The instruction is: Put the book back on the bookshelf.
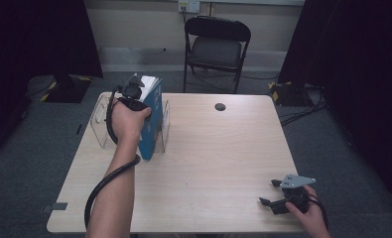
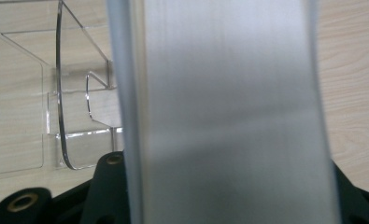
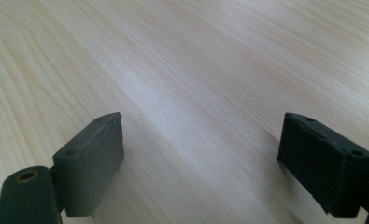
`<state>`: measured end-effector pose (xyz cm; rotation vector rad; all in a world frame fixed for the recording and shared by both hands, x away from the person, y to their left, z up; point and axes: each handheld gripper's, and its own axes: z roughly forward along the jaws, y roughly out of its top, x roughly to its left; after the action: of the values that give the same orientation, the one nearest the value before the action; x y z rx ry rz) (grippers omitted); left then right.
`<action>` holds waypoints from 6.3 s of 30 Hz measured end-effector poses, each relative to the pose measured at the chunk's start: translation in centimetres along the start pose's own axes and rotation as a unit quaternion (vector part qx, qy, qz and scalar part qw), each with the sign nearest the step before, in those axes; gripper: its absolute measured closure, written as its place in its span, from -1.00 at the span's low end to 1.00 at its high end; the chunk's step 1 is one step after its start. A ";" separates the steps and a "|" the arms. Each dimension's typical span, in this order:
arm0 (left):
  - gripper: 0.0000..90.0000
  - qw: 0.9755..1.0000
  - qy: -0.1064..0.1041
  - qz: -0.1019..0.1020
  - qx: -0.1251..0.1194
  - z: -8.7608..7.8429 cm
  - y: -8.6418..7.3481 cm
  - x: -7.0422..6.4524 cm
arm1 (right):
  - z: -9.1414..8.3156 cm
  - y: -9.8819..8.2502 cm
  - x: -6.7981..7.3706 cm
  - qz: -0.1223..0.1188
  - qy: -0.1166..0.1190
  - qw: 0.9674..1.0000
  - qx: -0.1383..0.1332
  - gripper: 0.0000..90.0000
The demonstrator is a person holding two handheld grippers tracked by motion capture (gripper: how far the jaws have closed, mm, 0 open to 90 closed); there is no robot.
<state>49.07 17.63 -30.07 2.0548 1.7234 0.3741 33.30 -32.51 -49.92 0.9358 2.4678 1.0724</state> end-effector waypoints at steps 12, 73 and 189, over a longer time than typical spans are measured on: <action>0.10 0.999 -0.040 -0.008 -0.018 -1.5 -1.7 0.8 | 0.0 0.0 0.0 0.000 0.000 1.000 0.000 -0.70; -0.19 0.987 -0.140 0.021 -0.071 -2.1 -9.9 4.5 | 0.0 0.0 0.1 0.001 -0.001 1.000 0.000 -0.70; -0.24 0.992 -0.121 0.004 -0.019 7.3 -19.3 7.1 | 0.0 0.0 0.1 0.001 -0.001 1.000 0.001 -0.70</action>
<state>37.14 26.05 -46.29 1.9887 1.5531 0.1503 33.23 -32.50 -49.92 0.9397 2.4666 1.0702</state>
